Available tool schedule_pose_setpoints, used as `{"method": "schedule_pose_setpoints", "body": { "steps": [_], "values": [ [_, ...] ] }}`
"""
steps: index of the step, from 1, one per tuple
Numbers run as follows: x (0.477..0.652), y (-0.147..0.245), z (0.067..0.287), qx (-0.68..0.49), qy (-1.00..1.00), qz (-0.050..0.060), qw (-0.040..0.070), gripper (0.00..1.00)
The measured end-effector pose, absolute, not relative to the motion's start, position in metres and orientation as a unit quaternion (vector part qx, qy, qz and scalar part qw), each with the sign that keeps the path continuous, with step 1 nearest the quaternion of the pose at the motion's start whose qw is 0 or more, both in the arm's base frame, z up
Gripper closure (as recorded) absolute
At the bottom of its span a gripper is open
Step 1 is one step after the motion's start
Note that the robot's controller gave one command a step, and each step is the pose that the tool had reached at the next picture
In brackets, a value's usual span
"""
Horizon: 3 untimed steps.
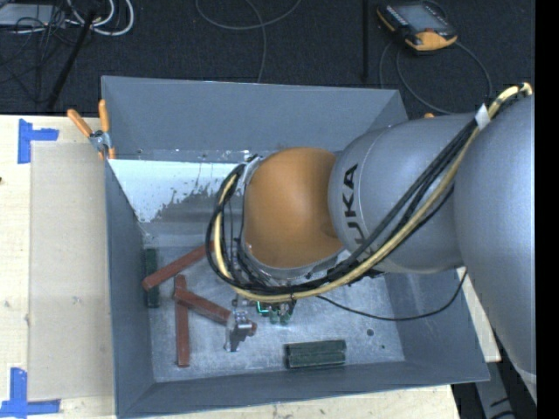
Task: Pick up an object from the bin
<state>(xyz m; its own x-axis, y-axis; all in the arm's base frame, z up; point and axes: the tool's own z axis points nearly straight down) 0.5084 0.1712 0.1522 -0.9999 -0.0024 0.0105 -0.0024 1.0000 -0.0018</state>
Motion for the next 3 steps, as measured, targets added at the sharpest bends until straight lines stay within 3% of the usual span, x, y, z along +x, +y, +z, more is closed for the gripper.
{"method": "schedule_pose_setpoints", "body": {
  "steps": [1,2,3],
  "values": [
    [0.51,0.171,0.156,-0.001,-1.0,0.0,0.001,0.0],
    [0.545,0.162,0.074,0.075,-0.997,-0.001,-0.003,1.0],
    [0.545,0.162,0.074,0.075,-0.997,-0.001,-0.003,1.0]
  ]
}}
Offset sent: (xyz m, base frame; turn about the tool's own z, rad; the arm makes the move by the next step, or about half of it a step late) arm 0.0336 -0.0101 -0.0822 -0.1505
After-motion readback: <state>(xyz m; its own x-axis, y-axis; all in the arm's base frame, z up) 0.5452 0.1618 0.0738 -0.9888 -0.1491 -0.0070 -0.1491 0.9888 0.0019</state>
